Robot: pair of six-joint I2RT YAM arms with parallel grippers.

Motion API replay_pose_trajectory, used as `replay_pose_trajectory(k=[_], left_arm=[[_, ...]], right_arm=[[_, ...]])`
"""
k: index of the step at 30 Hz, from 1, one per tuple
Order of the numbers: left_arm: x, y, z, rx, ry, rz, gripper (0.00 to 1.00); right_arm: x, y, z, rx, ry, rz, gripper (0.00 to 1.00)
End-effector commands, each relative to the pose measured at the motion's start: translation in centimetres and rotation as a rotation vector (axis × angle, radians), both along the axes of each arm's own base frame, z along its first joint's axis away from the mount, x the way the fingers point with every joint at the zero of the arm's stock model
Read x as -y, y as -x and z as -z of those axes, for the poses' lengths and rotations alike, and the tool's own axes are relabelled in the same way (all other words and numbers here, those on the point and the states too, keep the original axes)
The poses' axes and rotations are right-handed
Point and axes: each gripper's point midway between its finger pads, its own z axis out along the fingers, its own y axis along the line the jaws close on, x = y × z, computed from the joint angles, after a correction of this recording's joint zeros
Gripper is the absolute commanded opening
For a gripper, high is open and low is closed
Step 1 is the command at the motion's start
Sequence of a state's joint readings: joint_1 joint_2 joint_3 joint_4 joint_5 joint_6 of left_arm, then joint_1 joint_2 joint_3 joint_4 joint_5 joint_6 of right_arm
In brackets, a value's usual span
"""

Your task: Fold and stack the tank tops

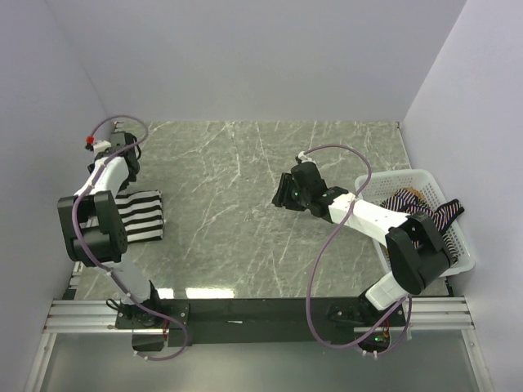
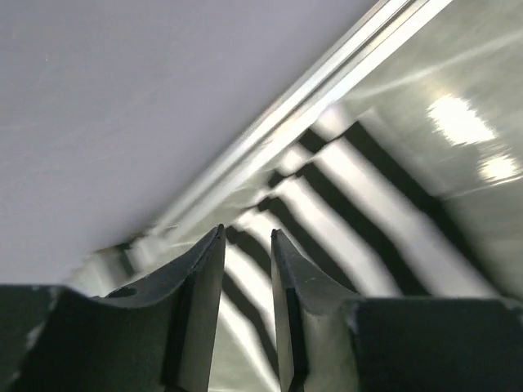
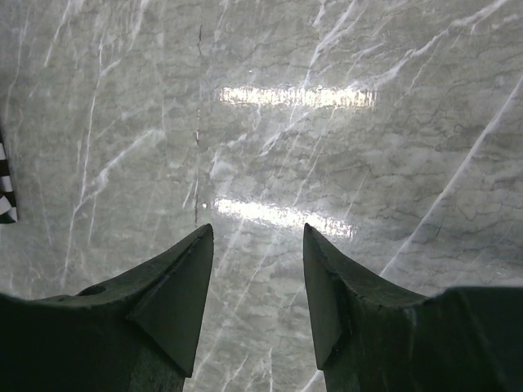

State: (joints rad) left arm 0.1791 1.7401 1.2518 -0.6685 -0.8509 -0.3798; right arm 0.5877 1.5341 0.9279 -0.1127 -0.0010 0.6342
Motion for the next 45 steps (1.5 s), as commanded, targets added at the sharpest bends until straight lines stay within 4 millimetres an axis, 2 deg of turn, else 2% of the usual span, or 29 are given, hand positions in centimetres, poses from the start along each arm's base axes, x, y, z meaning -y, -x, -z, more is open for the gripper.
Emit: replay_pose_trajectory(k=[1,3,4,6,7,8,9,10,13,19,24,27,32,36,37,39,40,44,45], left_arm=[[3.6,-2.6,-0.7,0.186,0.176,-0.018,0.34],[6.3,-3.7,-0.6,0.283,0.247,0.003,0.34],[8.7,-3.4,0.6,0.300,0.283,0.020,0.34],[10.8,-3.7,1.2,0.368,0.335,0.031,0.34],[13.0,-2.9,3.0,0.363,0.398,0.029,0.34],[13.5,-2.5,3.4,0.376,0.417,0.019,0.34],[14.0,-1.6,4.9,0.371,0.437,0.008,0.34],[14.6,-1.3,5.5,0.390,0.469,-0.015,0.34],[14.5,0.0,6.8,0.399,0.468,-0.029,0.33],[13.0,2.3,9.5,0.247,0.402,-0.029,0.26],[11.9,2.8,8.6,0.218,0.367,-0.001,0.24],[11.3,2.6,8.2,0.197,0.348,0.030,0.23],[10.9,3.0,8.5,0.122,0.358,0.077,0.20],[11.0,2.3,6.8,0.138,0.364,0.085,0.20],[11.1,2.5,6.3,0.136,0.370,0.079,0.26],[11.6,1.3,3.9,0.212,0.395,0.104,0.35],[11.9,1.0,3.0,0.237,0.408,0.122,0.50],[14.4,-0.8,-2.9,0.409,0.507,0.234,0.62],[16.7,-1.5,-4.4,0.441,0.540,0.312,0.65]], right_arm=[[-0.3,-0.6,-0.8,0.035,-0.001,0.004,0.55],[-0.1,-0.7,-0.7,0.036,0.007,0.014,0.55],[0.0,-0.7,-0.6,0.033,0.012,0.020,0.55],[0.1,-0.7,-0.5,0.029,0.019,0.025,0.55],[0.2,-0.7,-0.4,0.024,0.021,0.027,0.55],[0.2,-0.7,-0.3,0.024,0.023,0.028,0.55],[0.3,-0.6,-0.3,0.019,0.023,0.030,0.55],[0.3,-0.6,-0.4,0.023,0.021,0.030,0.54],[0.7,-0.2,-0.5,0.026,0.034,0.035,0.54],[1.3,0.5,-0.3,0.023,0.040,0.043,0.54],[1.4,1.2,0.1,0.011,0.041,0.046,0.54],[1.4,1.4,-0.5,0.020,0.036,0.046,0.54],[1.6,1.7,-1.0,0.026,0.037,0.049,0.54],[1.9,1.7,-1.8,0.040,0.038,0.057,0.55],[1.9,1.6,-2.1,0.046,0.041,0.061,0.55],[1.9,1.4,-3.3,0.059,0.046,0.057,0.55],[2.1,1.3,-3.7,0.065,0.052,0.062,0.55],[4.1,-0.1,-7.0,0.126,0.101,0.143,0.60],[5.1,0.0,-7.5,0.123,0.119,0.171,0.62]])
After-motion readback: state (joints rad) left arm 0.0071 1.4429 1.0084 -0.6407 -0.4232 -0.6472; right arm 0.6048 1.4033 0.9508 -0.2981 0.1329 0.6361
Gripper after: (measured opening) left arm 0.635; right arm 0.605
